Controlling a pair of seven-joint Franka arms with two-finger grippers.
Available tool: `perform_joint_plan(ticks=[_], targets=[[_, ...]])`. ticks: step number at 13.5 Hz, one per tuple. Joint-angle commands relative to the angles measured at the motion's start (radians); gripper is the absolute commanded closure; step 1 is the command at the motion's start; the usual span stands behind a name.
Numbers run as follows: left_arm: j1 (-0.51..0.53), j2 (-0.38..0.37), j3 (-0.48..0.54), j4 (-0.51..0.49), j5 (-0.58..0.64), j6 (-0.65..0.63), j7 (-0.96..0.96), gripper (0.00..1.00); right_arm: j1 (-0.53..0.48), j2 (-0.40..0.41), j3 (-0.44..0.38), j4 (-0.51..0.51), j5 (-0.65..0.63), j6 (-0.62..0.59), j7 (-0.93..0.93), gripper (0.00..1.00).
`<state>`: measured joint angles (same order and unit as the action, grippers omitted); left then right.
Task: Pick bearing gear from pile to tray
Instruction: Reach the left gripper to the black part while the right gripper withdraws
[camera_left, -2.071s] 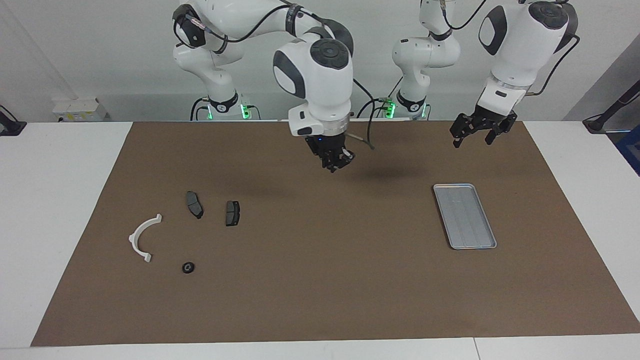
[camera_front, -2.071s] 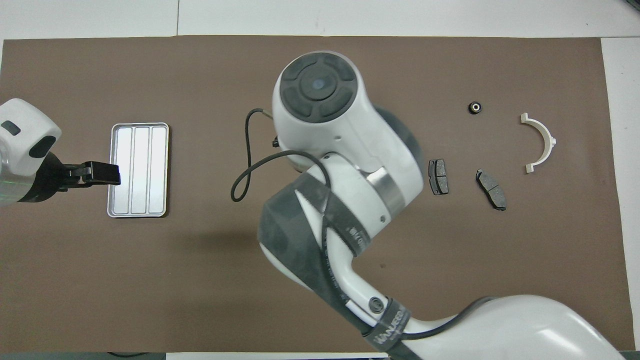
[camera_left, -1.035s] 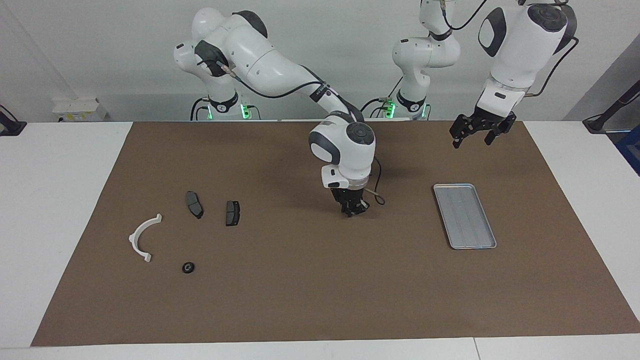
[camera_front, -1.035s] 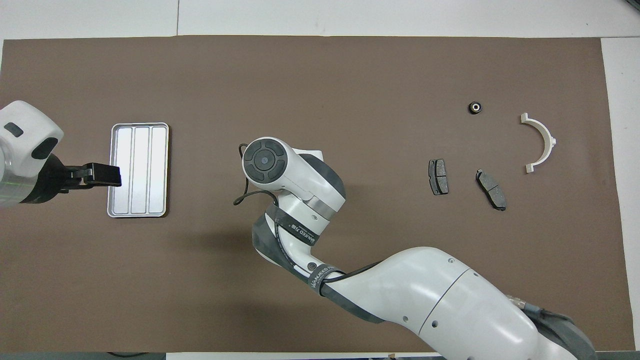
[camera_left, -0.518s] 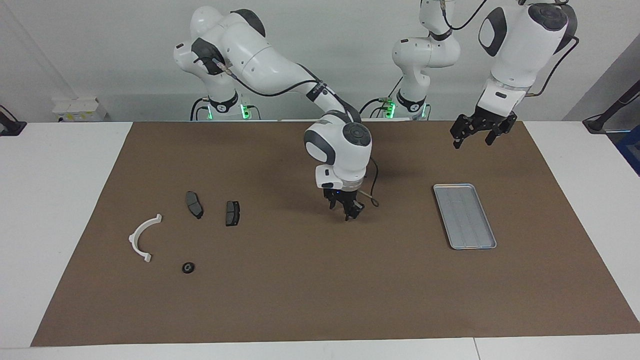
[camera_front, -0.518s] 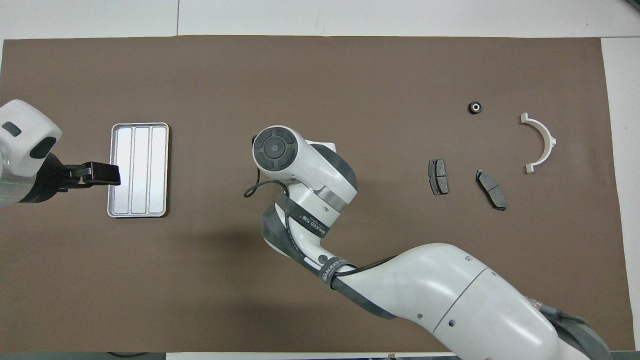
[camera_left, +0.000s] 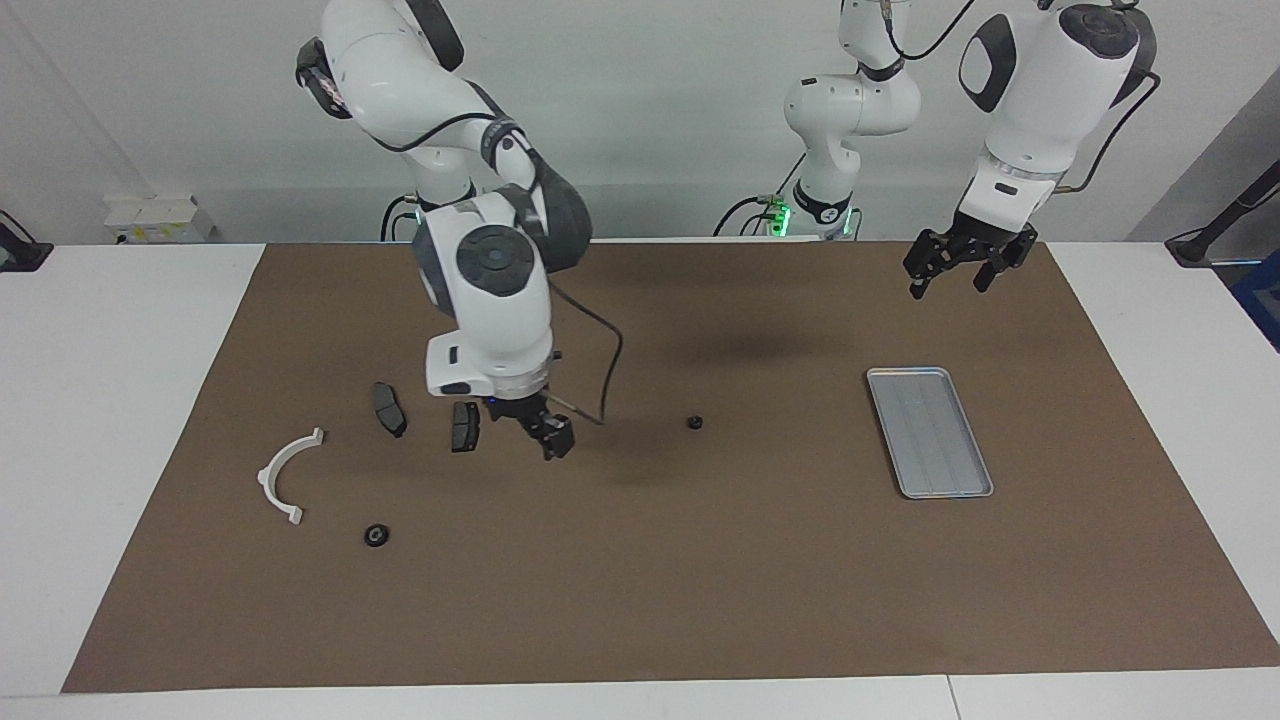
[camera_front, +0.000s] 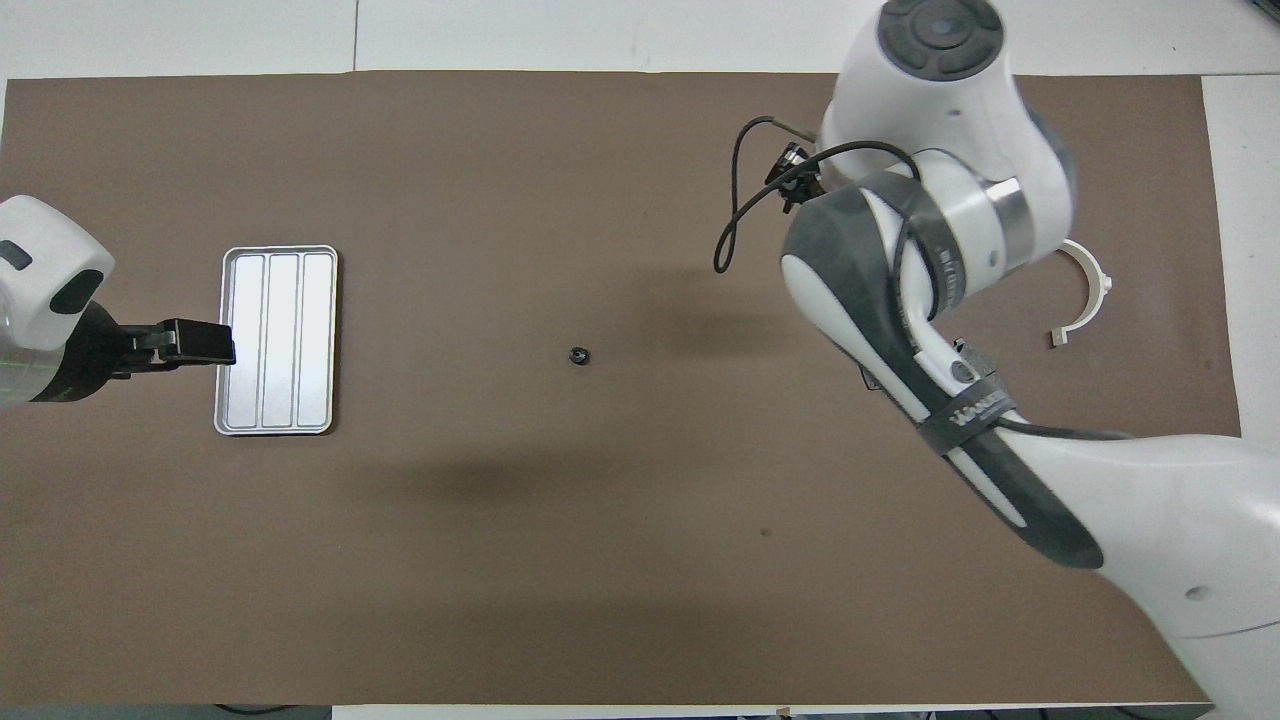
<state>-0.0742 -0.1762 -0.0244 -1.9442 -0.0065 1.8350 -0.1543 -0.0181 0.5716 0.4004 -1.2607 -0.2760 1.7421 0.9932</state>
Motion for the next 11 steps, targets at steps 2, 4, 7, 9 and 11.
perform_joint_plan(ticks=[2, 4, 7, 9, 11], targets=[[-0.021, 0.009, -0.009, 0.072, 0.008, -0.078, -0.040, 0.00, -0.173, -0.001, 0.020, -0.081, 0.011, 0.069, -0.297, 0.00], [-0.038, 0.070, -0.084, 0.199, 0.007, -0.155, -0.198, 0.00, -0.229, 0.001, 0.018, -0.130, 0.000, 0.140, -0.385, 0.00], [-0.108, 0.124, -0.225, 0.235, 0.016, -0.131, -0.475, 0.00, -0.281, 0.030, 0.009, -0.247, -0.018, 0.356, -0.433, 0.00], [-0.227, 0.225, -0.235, 0.235, 0.080, -0.035, -0.662, 0.01, -0.290, 0.054, 0.008, -0.243, -0.043, 0.373, -0.433, 0.00], [-0.268, 0.323, -0.238, 0.216, 0.126, 0.094, -0.745, 0.01, -0.292, 0.088, 0.006, -0.244, -0.066, 0.437, -0.427, 0.00]])
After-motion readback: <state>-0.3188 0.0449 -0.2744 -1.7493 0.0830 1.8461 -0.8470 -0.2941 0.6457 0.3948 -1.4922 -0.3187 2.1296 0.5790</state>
